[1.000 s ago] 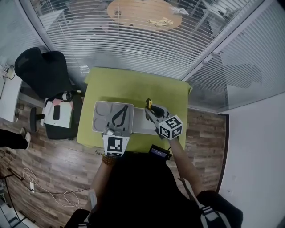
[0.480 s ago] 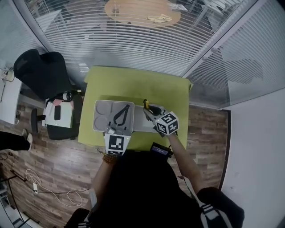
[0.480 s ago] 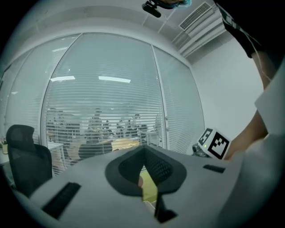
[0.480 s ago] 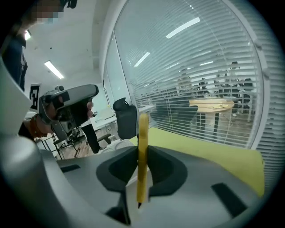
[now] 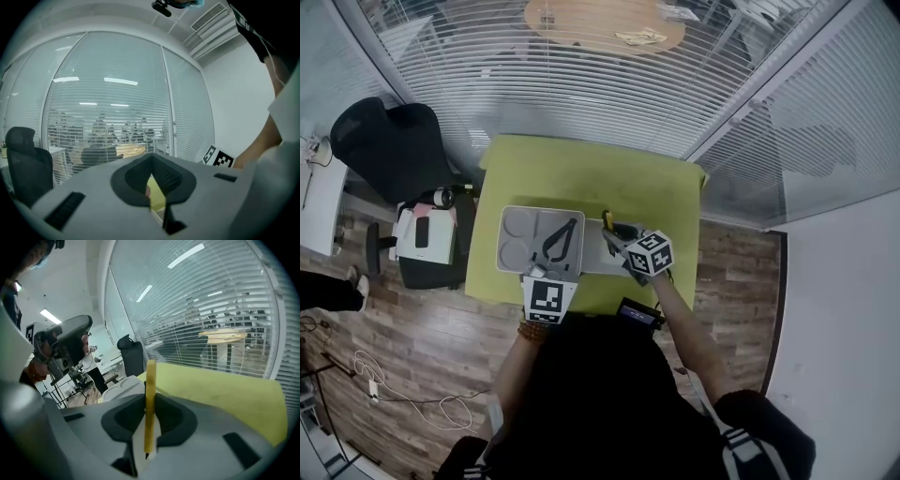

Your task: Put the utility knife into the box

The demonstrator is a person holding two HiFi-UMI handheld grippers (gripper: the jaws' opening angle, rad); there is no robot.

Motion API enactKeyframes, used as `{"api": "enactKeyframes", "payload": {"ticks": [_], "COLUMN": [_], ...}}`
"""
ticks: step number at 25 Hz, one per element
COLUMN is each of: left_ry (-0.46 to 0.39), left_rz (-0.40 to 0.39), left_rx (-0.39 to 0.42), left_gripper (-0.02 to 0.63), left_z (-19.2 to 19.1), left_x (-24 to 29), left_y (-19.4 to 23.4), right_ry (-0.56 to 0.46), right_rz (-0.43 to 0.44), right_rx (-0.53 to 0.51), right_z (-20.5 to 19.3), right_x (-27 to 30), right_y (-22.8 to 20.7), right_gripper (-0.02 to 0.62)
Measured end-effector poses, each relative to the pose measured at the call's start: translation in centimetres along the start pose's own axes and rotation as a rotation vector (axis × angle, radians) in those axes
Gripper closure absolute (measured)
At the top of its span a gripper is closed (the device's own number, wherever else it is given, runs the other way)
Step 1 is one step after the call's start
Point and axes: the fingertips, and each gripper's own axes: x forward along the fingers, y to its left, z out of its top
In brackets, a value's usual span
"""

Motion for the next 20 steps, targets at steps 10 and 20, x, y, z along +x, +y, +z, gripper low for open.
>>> {"api": "enactKeyframes", "payload": {"ticks": [10,20], "left_ry": [0.006,0.019], "left_rz": [0.003,0.041], "left_rx": [-0.005,-0.011], "left_gripper": [0.597,0.597], "left_z": [-0.3,-0.8], "left_x": [0.0,-0.6], "left_y": [0.2,1.4], "right_ry": [0.122,0.202], "right_rz": [0.034,0.056], "right_rx": [-0.073,-0.078], "right_z": [-2.9,-4.6], "right_x": [2.1,3.5], "right_y": [-0.4,-0.4], "right_gripper": [0.531,0.531]}}
